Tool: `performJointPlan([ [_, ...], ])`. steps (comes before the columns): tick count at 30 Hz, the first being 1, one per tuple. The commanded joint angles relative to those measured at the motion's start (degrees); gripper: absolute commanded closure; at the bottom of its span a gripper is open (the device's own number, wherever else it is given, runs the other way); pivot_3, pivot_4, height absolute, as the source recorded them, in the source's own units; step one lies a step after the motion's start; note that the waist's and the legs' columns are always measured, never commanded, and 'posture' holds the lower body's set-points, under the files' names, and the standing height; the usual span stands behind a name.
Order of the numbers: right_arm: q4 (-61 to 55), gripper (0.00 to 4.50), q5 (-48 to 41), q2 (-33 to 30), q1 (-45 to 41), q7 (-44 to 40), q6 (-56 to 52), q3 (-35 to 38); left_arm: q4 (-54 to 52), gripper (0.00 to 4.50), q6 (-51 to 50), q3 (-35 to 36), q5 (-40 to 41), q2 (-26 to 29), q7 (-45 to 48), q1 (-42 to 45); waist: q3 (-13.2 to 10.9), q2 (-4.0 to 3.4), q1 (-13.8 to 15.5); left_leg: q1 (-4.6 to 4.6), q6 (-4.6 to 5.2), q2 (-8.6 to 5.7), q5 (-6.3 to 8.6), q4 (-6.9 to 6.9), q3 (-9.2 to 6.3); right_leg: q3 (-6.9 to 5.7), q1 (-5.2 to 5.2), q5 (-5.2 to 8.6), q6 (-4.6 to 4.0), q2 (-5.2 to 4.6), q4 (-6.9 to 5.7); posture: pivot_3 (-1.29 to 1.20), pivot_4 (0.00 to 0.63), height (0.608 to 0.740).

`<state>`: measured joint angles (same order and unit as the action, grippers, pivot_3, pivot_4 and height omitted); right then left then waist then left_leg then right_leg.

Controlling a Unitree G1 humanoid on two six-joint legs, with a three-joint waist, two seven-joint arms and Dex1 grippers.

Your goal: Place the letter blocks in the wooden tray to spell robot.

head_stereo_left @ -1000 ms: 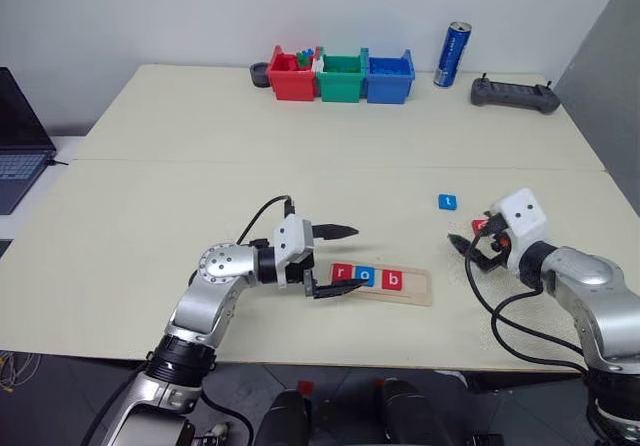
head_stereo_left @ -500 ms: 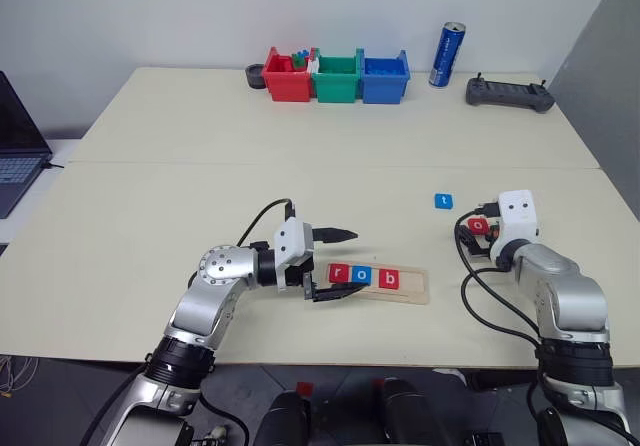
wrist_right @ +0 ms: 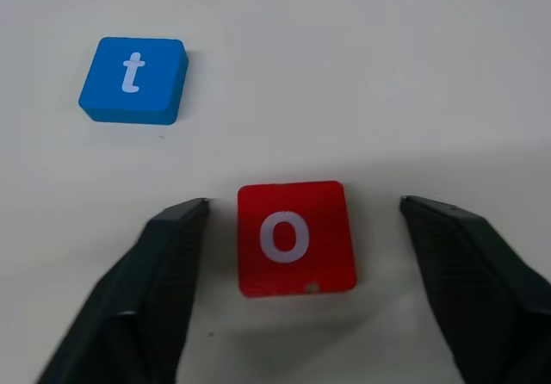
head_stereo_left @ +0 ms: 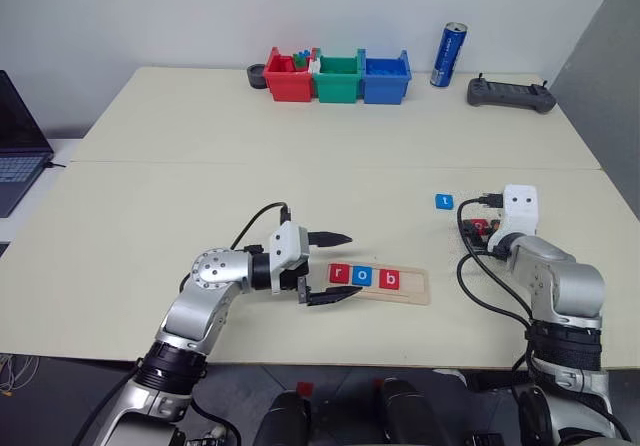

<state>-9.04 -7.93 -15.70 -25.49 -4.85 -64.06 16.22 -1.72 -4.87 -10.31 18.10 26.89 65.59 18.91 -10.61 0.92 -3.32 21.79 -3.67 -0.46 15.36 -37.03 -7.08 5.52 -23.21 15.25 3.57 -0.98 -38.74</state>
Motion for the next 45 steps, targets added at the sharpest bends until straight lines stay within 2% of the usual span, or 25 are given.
performJointPlan([
  [1,-4.5,2.12,-0.7,2.5,0.7,2.2,-4.9,0.9,-2.3,0.00,0.0,1.0,1.3,0.4,-0.1,0.2,0.0,0.00,0.0,0.00,0.00,0.00,0.00,0.00,0.00,0.00,0.00,0.00,0.00,0.00,0.00,0.00,0.150,0.740],
  [3,-5.8,2.86,-0.5,3.4,1.0,2.8,-5.8,0.7,-2.3,0.00,-0.1,0.8,1.2,0.2,-0.1,0.4,0.0,-0.01,-0.1,-0.01,0.00,0.01,0.00,0.01,0.00,0.00,-0.01,0.00,0.00,0.02,0.00,0.00,0.150,0.740],
  [4,-6.1,3.07,-0.4,3.7,1.1,2.9,-5.9,0.6,-2.2,0.00,-0.1,0.7,1.2,0.2,-0.1,0.5,0.0,-0.01,-0.1,-0.01,0.00,0.02,0.00,0.01,0.00,0.00,-0.01,0.00,0.00,0.02,0.00,0.00,0.150,0.740],
  [10,-7.7,3.05,0.2,3.1,1.5,3.7,-6.8,0.5,-1.6,0.00,0.0,0.5,1.2,-0.1,0.4,1.3,0.0,-0.01,-0.1,-0.01,0.00,0.02,0.00,0.01,0.00,0.00,-0.01,0.01,0.00,0.03,0.00,0.00,0.150,0.740],
  [15,-20.0,3.05,-0.9,1.6,4.3,2.9,-17.3,0.2,-1.7,0.00,-0.1,0.5,1.4,0.1,1.0,1.3,0.0,-0.02,0.0,0.03,0.00,0.01,0.00,0.03,-0.02,-0.01,-0.03,0.02,-0.01,0.02,0.02,0.00,0.150,0.740],
  [19,-32.2,3.05,-1.8,5.2,8.5,2.8,-27.7,0.3,-1.7,0.00,-0.5,0.4,1.4,-0.2,0.9,1.5,0.0,-0.02,0.0,0.04,0.00,0.02,0.00,0.04,-0.05,-0.02,-0.05,0.03,-0.02,0.03,0.01,0.00,0.150,0.740],
  [24,-37.1,3.05,-2.3,9.1,13.0,3.5,-28.4,-2.2,-1.9,0.00,-0.8,0.3,1.4,-0.5,0.9,1.4,0.0,-0.04,-0.1,0.02,0.00,0.04,0.00,0.03,-0.02,0.00,-0.05,0.04,-0.03,0.06,0.00,0.00,0.150,0.740],
  [31,-37.2,3.05,-1.6,10.1,16.0,4.1,-28.4,-3.6,-1.9,0.00,-0.8,0.3,1.3,-0.4,1.1,1.4,0.0,-0.03,0.0,0.02,0.00,0.04,0.00,0.04,-0.06,-0.04,-0.05,0.04,-0.03,0.06,0.03,0.00,0.150,0.740],
  [39,-37.4,0.21,-0.8,10.0,14.8,4.5,-28.4,-4.9,-2.3,0.00,-0.9,0.2,1.1,-0.4,1.1,1.5,0.1,0.01,0.0,0.01,0.00,0.04,0.00,0.04,-0.06,-0.04,-0.02,0.04,-0.02,0.06,0.06,0.00,0.150,0.740],
  [41,-37.6,0.07,-0.6,7.9,13.0,4.1,-28.4,-5.6,-2.2,0.00,-0.7,0.1,1.0,-0.2,1.3,1.5,0.0,0.01,0.0,0.02,0.00,0.04,0.00,0.04,-0.06,-0.04,-0.02,0.04,-0.02,0.06,0.06,0.00,0.150,0.740],
  [45,-33.0,0.07,-0.2,-0.5,2.1,2.3,-26.2,-7.2,-1.6,0.00,-0.6,0.1,1.0,-0.4,1.5,2.1,0.0,-0.08,-0.2,0.02,0.00,0.03,0.00,0.03,0.03,0.02,-0.07,0.04,-0.03,0.05,0.07,0.00,0.150,0.740],
])
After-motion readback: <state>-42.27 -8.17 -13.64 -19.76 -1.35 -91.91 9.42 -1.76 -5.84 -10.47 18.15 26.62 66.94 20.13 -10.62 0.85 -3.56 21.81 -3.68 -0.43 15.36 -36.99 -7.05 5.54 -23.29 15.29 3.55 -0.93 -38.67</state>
